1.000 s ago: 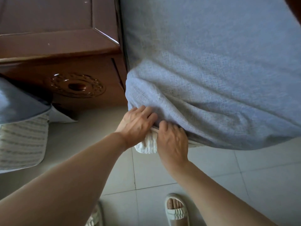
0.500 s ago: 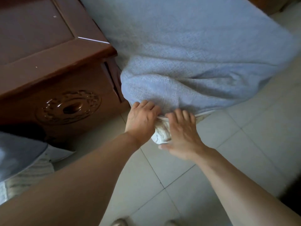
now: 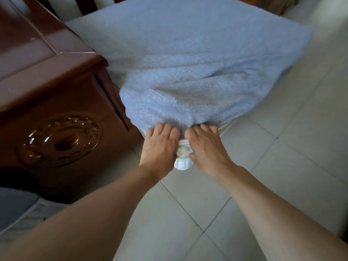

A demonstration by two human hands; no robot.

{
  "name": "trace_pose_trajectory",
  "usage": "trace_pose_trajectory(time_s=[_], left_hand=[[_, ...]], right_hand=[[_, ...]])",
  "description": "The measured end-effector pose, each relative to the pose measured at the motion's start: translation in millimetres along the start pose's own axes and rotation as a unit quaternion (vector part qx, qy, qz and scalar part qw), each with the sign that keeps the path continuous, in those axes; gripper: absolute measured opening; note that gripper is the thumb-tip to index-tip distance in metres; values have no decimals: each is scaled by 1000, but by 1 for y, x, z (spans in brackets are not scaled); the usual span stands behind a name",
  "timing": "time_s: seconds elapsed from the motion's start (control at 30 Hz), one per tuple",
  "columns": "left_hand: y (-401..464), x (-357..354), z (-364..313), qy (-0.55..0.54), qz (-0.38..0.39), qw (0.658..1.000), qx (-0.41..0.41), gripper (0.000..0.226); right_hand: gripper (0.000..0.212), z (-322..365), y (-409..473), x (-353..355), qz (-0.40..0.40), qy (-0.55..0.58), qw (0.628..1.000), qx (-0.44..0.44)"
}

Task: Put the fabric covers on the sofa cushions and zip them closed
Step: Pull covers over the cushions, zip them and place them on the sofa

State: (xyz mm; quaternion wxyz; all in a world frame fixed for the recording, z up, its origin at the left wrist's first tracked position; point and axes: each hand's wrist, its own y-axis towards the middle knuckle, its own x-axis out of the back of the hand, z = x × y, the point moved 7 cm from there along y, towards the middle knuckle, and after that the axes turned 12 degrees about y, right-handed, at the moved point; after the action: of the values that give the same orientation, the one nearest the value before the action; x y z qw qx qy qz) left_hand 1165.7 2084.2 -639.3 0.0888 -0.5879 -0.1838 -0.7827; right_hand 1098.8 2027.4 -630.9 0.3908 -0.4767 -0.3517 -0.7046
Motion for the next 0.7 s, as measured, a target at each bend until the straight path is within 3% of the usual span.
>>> trace_pose_trajectory(time_s=[0.1,0.23,0.43,0.6,0.7], left_hand=[[-6,1,-2,-23,-83,996,-16,18],[-11,-4,-4,-66,-160,985,-22,9],[-25,-12,-5,-118,-272,955,7,9],[-37,-14,-8,-138,-326,935,26,13],[-42,-14,-10,-133,-362,922,22,15]], right_hand=[[41,0,-6,-3,-84,13,996,25],[11,4,-21,-6,-207,22,975,78],[29,2,-37,-20,-342,4,934,104],[27,2,-45,-32,-383,8,918,97],[18,4,-49,-35,-388,-3,911,138]])
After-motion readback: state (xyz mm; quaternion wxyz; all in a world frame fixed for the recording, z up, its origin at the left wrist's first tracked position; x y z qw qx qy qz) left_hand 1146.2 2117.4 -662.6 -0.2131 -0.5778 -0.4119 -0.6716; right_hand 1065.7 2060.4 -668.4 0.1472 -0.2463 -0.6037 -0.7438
